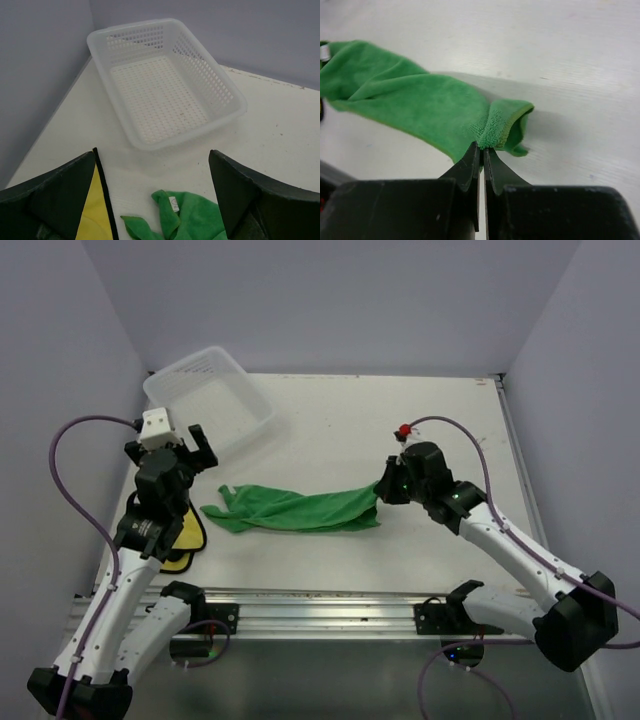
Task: Roll the towels
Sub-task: Move the towel to the center of the board
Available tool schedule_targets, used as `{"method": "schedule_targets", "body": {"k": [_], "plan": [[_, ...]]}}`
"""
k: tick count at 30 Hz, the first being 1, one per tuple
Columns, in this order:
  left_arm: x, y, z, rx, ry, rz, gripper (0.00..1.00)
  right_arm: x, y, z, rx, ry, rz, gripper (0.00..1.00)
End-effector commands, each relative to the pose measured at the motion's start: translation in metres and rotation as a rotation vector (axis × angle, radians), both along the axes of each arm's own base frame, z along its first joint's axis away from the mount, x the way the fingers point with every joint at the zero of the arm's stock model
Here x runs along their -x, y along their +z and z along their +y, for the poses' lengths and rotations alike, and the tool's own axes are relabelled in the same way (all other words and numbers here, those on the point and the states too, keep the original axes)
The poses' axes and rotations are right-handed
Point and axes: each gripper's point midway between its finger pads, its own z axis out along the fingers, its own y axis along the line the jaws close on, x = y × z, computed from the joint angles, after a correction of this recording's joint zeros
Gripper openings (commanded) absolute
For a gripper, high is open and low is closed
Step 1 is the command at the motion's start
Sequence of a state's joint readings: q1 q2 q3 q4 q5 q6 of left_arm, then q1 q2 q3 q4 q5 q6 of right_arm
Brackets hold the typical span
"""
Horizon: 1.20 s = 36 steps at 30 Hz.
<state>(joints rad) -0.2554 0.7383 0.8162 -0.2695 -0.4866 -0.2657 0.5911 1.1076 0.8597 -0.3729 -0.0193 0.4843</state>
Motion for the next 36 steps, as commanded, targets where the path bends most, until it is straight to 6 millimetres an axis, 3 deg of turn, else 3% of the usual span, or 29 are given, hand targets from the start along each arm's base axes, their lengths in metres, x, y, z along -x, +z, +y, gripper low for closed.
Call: {"method": "schedule_targets", "body": {"k": [1,2,5,6,13,14,16,17,19,20,22,23,24,25,27,30,32,35,36], "plan": [[-0.01,0.001,-0.013,-0.012,-0.078,-0.012,1.0,-0.017,0.01,-0.048,0.047,-0.168,-0.042,0.0],[-0.012,-0.001,-0.016,-0.011,-0.092,-0.001,0.99,-0.025,0.008,-0.067,0.074,-0.231,-0.041,0.0],[-0.016,-0.007,-0.025,-0.006,-0.141,0.018,0.99,-0.045,0.014,-0.097,0.105,-0.336,-0.049,0.0],[-0.017,-0.007,-0.027,-0.006,-0.148,0.019,0.99,-0.054,0.025,-0.101,0.105,-0.354,-0.07,0.0],[-0.029,-0.03,-0.052,0.004,-0.272,0.1,0.99,-0.107,0.033,-0.155,0.118,-0.516,-0.055,0.0],[-0.032,-0.04,-0.058,0.006,-0.298,0.135,0.99,-0.113,0.022,-0.171,0.125,-0.556,-0.012,0.0],[-0.035,-0.047,-0.074,0.021,-0.378,0.165,0.99,-0.124,0.024,-0.184,0.112,-0.589,-0.013,0.0],[-0.037,-0.057,-0.081,0.026,-0.407,0.198,0.99,-0.131,0.015,-0.195,0.11,-0.616,0.012,0.0],[-0.04,-0.07,-0.095,0.037,-0.479,0.241,0.99,-0.137,0.009,-0.196,0.116,-0.616,0.036,0.0],[-0.04,-0.075,-0.101,0.045,-0.506,0.262,0.99,-0.137,0.004,-0.213,0.134,-0.651,0.058,0.0],[-0.041,-0.084,-0.109,0.058,-0.545,0.298,0.98,-0.138,-0.009,-0.219,0.162,-0.666,0.092,0.03],[-0.041,-0.087,-0.111,0.062,-0.557,0.306,0.98,-0.135,-0.014,-0.219,0.168,-0.67,0.116,0.35],[-0.041,-0.089,-0.114,0.066,-0.569,0.313,0.98,-0.132,-0.017,-0.218,0.167,-0.671,0.127,0.48],[-0.04,-0.094,-0.119,0.076,-0.596,0.328,0.97,-0.133,-0.016,-0.213,0.142,-0.649,0.119,0.53],[-0.039,-0.098,-0.127,0.091,-0.642,0.34,0.96,-0.128,-0.015,-0.21,0.125,-0.646,0.107,0.59],[-0.038,-0.111,-0.135,0.102,-0.678,0.391,0.93,-0.119,0.002,-0.21,0.114,-0.65,0.079,0.66],[-0.033,-0.13,-0.136,0.102,-0.667,0.476,0.91,-0.111,0.012,-0.201,0.076,-0.62,0.072,0.66],[-0.033,-0.138,-0.141,0.116,-0.645,0.506,0.88,-0.098,0.013,-0.188,0.006,-0.589,0.071,0.62],[-0.029,-0.142,-0.144,0.141,-0.639,0.518,0.88,-0.09,0.003,-0.178,-0.029,-0.551,0.098,0.6]]}}
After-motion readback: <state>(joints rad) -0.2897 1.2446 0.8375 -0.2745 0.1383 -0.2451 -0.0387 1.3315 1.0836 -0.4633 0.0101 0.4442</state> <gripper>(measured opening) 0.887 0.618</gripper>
